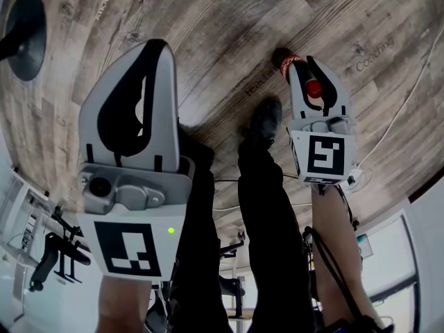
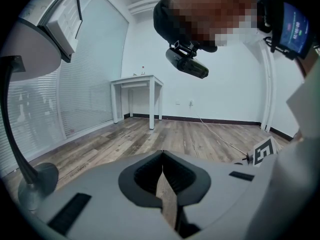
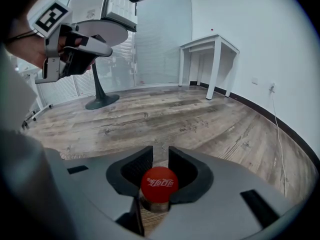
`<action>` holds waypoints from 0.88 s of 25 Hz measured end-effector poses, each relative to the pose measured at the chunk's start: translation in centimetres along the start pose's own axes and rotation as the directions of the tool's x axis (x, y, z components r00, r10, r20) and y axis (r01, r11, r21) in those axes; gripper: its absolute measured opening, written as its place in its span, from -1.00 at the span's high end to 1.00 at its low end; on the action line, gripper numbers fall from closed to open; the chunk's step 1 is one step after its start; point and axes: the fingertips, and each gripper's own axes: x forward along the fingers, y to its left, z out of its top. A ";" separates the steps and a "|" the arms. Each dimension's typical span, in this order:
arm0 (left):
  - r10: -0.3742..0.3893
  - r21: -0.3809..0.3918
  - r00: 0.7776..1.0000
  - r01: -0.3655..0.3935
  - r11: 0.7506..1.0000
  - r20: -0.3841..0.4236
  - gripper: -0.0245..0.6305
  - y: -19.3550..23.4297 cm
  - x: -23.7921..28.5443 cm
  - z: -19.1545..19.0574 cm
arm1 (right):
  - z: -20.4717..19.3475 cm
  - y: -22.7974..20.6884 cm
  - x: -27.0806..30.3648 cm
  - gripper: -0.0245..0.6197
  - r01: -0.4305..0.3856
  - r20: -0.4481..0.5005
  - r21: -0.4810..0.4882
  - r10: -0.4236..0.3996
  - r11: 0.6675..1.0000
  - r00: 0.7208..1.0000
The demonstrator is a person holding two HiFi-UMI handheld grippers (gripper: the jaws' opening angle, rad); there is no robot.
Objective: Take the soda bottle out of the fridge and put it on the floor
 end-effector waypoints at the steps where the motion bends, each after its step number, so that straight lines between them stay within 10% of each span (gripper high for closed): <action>1: 0.001 -0.002 1.000 -0.001 1.000 0.000 0.87 0.0 0.0 0.0 | 0.0 0.1 0.0 0.58 -0.002 -0.001 -0.002 0.002 1.000 1.000; 22: 0.002 0.009 0.999 -0.002 1.000 0.049 0.87 -1.3 -1.2 3.6 | 3.7 -0.6 -2.1 0.51 -0.003 0.108 -0.054 0.009 0.999 0.994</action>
